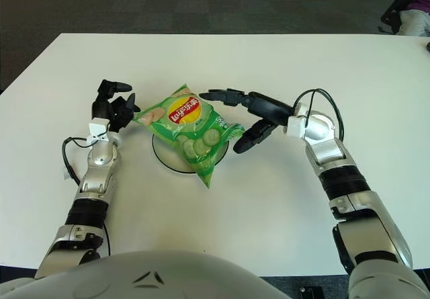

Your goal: Put the snack into the plate.

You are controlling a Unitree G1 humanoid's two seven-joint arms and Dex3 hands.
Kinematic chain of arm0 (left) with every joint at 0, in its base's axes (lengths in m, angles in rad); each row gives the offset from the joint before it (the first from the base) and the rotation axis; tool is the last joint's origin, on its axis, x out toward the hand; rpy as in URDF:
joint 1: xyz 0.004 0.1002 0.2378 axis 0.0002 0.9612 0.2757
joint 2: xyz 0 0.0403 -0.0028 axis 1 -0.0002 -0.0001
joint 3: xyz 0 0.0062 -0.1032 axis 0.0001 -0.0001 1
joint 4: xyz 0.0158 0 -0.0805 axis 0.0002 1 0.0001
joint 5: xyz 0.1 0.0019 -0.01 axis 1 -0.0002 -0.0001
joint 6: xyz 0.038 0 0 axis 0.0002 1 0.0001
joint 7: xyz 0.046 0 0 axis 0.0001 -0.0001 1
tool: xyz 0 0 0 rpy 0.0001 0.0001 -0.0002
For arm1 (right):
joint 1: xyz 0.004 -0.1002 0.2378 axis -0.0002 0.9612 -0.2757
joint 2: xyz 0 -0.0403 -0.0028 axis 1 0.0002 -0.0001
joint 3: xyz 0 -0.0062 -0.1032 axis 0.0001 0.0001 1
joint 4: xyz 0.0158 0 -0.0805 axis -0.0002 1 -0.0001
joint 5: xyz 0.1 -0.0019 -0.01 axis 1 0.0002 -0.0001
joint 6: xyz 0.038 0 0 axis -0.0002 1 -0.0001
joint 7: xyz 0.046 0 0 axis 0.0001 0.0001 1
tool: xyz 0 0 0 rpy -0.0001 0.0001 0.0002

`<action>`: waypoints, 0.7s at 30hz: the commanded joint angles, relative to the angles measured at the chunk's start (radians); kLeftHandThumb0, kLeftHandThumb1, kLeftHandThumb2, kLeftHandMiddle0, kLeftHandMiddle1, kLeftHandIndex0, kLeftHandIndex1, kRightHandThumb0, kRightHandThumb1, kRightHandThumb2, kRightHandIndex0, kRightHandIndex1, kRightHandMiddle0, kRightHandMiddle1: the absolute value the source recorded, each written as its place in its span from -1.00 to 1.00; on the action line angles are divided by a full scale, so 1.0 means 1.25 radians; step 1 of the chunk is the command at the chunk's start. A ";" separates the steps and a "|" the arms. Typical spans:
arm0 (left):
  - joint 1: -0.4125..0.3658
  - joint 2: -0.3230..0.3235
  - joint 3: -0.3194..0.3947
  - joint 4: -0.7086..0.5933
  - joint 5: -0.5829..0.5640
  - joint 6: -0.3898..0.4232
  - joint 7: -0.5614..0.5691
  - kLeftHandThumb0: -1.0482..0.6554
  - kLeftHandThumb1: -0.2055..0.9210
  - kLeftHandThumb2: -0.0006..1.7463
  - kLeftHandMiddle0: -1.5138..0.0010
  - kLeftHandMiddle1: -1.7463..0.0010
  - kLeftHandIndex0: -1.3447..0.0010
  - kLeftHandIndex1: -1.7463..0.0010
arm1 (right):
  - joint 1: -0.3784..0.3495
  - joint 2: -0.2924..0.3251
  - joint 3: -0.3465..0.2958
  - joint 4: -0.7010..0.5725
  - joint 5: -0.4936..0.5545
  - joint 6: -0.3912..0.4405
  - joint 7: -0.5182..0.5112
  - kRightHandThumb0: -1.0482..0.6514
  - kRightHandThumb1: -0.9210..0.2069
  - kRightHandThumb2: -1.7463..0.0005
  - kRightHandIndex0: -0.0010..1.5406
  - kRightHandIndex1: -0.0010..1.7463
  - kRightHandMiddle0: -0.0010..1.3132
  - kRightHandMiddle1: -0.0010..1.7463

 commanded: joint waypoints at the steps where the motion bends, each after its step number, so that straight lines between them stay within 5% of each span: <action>1: -0.012 0.008 0.002 0.007 0.005 -0.006 0.004 -0.19 1.00 -0.63 -0.23 -0.63 0.39 -0.76 | -0.004 -0.001 -0.028 -0.010 0.023 0.016 0.035 -0.66 -1.00 0.86 -0.98 -1.00 -0.82 -1.00; 11: -0.014 0.009 0.001 0.015 0.003 -0.009 0.004 -0.19 1.00 -0.63 -0.23 -0.63 0.39 -0.76 | -0.030 0.012 -0.110 0.038 0.137 0.048 0.154 -0.69 -1.00 0.85 -0.95 -0.99 -0.84 -1.00; 21: -0.017 0.009 0.002 0.022 0.000 -0.013 0.003 -0.19 1.00 -0.63 -0.22 -0.64 0.39 -0.76 | -0.032 0.011 -0.193 0.014 0.157 0.233 0.130 -0.71 -1.00 0.91 -0.82 -0.97 -0.70 -0.95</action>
